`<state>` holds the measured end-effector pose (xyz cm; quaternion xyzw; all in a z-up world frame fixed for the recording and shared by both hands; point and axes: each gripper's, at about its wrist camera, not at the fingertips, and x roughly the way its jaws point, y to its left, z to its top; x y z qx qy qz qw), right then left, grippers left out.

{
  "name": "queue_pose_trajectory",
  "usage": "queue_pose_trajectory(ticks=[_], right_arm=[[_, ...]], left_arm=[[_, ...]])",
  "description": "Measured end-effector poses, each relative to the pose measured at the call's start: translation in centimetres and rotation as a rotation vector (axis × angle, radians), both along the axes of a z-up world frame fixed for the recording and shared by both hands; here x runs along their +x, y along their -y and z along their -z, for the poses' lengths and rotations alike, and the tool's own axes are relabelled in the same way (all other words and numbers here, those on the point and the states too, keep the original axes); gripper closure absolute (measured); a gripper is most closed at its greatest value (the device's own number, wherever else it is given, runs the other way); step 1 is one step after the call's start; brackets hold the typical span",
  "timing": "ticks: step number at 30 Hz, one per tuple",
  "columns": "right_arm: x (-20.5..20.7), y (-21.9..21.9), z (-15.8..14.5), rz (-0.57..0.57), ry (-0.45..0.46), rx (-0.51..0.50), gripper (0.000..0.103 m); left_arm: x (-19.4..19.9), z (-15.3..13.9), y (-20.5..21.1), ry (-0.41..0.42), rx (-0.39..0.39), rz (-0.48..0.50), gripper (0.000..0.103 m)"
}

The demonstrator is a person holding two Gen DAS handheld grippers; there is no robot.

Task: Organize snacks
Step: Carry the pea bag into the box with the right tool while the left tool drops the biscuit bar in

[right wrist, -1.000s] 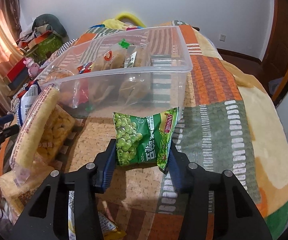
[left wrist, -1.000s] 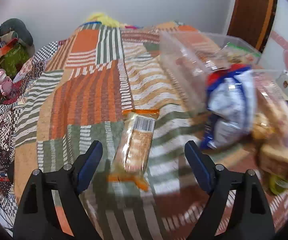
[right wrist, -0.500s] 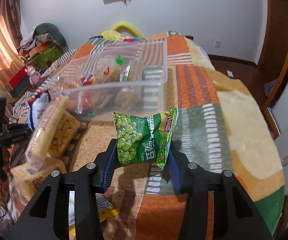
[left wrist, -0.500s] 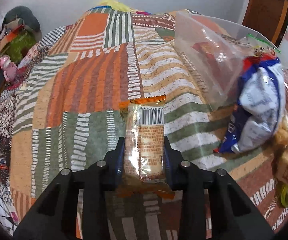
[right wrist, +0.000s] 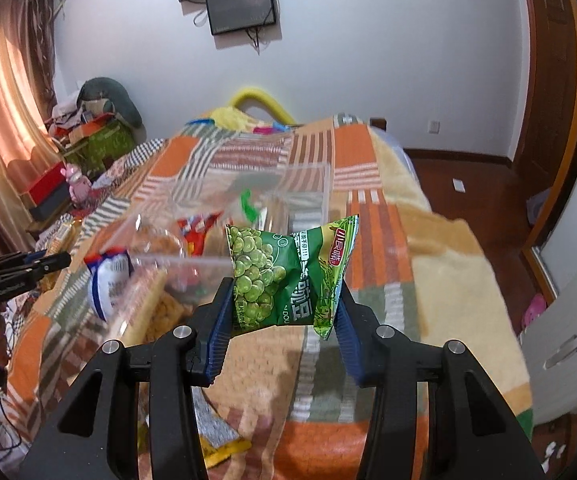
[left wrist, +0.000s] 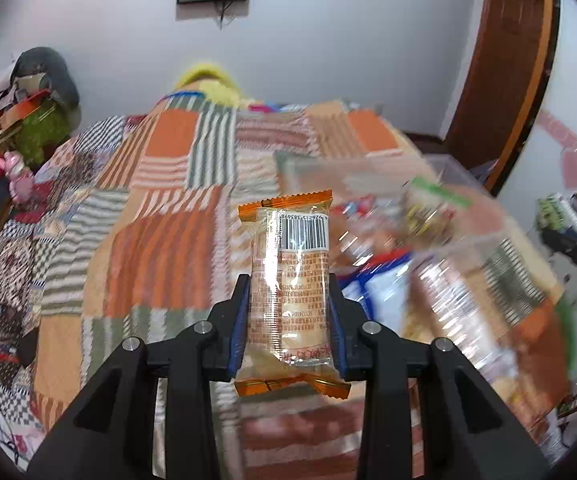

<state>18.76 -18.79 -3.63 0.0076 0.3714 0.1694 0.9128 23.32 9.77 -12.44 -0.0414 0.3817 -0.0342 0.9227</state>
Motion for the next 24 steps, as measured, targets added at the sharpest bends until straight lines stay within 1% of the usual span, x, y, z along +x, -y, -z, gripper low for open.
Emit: queue_pose_trajectory(ticks=[3,8,12,15,20,24], right_arm=[[0.8,-0.4,-0.8,-0.006,0.029,0.004,0.060],[2.1,-1.5,-1.5,-0.017,0.061,0.007,0.060],[3.4,-2.1,-1.0,-0.021,0.055,0.006,0.060],[4.6,-2.6,0.1,-0.015,0.030,-0.007,0.060],[5.5,-2.8,1.7,-0.015,-0.026,-0.009,0.059],[5.5,-2.8,2.1,-0.017,-0.029,-0.033,0.059]], left_arm=[[1.1,-1.5,1.4,0.027,-0.034,0.026,0.069],[3.7,-2.6,4.2,0.042,-0.038,0.058,0.069],[5.9,-2.2,6.0,0.018,-0.062,0.079,0.069],[7.3,-1.5,7.4,-0.003,-0.065,0.088,0.069],[8.9,-0.4,9.5,-0.024,-0.082,0.103,0.069],[10.1,0.4,10.6,-0.049,-0.075,0.108,0.069]])
